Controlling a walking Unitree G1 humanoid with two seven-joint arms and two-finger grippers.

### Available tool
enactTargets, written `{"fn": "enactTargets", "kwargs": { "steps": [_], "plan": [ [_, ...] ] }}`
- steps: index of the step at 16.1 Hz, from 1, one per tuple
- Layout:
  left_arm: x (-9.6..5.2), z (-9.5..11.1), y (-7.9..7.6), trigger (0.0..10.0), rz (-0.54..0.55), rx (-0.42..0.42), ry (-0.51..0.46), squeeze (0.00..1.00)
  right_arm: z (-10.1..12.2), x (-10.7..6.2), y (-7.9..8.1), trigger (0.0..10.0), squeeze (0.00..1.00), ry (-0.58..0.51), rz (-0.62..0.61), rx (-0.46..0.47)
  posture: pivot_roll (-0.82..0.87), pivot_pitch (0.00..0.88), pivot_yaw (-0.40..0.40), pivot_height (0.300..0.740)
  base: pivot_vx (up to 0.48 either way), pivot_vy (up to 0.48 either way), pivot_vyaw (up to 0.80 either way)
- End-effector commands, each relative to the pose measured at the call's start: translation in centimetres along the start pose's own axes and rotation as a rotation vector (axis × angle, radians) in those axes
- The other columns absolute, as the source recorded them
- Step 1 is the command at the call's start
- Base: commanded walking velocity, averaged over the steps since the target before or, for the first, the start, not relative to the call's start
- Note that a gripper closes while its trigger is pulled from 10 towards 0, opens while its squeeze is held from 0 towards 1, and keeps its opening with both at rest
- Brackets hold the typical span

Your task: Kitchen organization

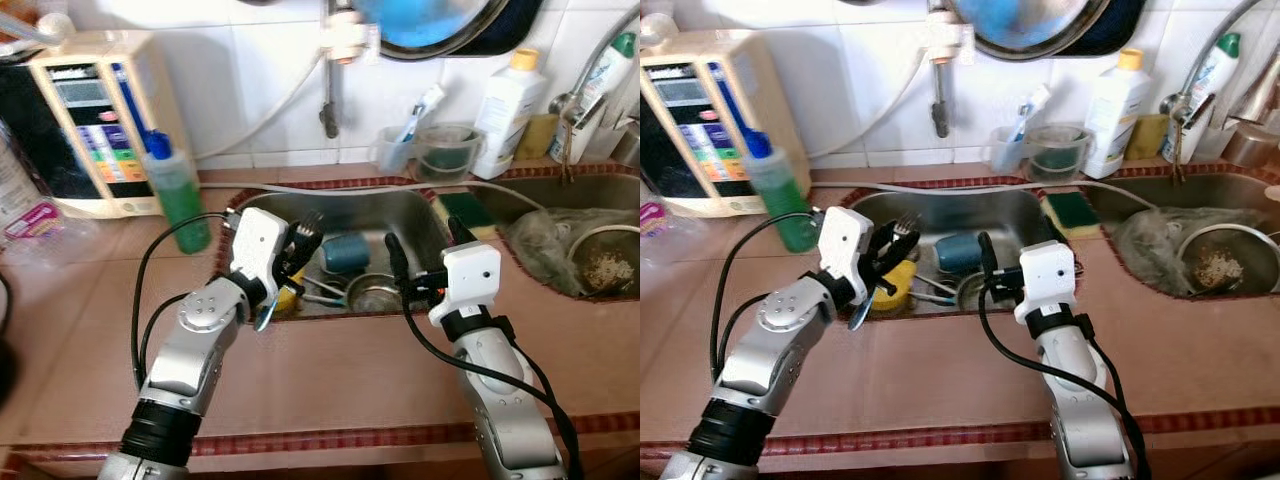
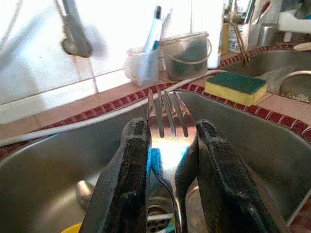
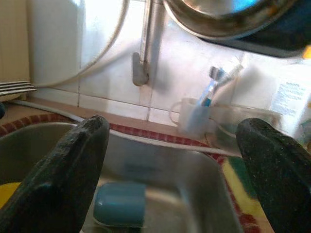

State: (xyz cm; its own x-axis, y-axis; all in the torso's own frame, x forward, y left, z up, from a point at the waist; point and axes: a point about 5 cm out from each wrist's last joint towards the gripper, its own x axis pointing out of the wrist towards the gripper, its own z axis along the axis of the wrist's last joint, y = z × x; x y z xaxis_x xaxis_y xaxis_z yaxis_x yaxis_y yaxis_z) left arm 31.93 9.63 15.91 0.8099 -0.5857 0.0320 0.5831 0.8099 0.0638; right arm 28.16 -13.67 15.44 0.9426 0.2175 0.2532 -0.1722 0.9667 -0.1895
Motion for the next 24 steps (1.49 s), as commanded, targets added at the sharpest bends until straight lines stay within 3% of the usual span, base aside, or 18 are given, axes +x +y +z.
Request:
{"fn": "enactTargets", "kwargs": {
  "steps": [1,6,14,19,21,24],
  "plan": [
    [0.1,0.4,-0.2,10.0,-0.016,0.02,-0.01,0.0,0.2,0.0,-0.2,10.0,0.0,-0.009,-0.005,-0.002,-0.28,0.013,0.071,0.74,0.0,-0.48,0.0],
    [0.1,0.1,-0.2,10.0,-0.01,0.004,0.006,0.0,0.2,-0.1,-0.2,10.0,0.0,-0.006,-0.009,0.002,-0.28,0.018,0.07,0.74,0.0,-0.288,0.0],
    [0.4,-0.2,0.0,10.0,-0.018,-0.022,0.036,0.0,0.3,0.0,-0.2,10.0,0.0,-0.005,-0.008,0.024,-0.28,0.034,0.075,0.74,0.0,0.0,-0.64],
    [1.3,0.3,0.8,10.0,0.012,-0.034,0.035,0.0,0.4,-0.3,0.5,10.0,0.0,-0.009,0.027,0.028,-0.3,0.041,0.087,0.74,0.0,0.0,0.0],
    [1.5,0.2,0.8,10.0,0.019,-0.087,0.044,0.0,0.4,-0.3,0.5,10.0,0.0,-0.008,0.028,0.023,-0.3,0.043,0.09,0.74,0.0,0.126,0.0],
    [1.5,0.2,0.9,10.0,0.027,-0.078,0.042,0.0,0.4,-0.3,0.5,10.0,0.0,-0.011,0.029,0.021,-0.3,0.043,0.089,0.74,0.0,0.084,0.0]
  ]
}}
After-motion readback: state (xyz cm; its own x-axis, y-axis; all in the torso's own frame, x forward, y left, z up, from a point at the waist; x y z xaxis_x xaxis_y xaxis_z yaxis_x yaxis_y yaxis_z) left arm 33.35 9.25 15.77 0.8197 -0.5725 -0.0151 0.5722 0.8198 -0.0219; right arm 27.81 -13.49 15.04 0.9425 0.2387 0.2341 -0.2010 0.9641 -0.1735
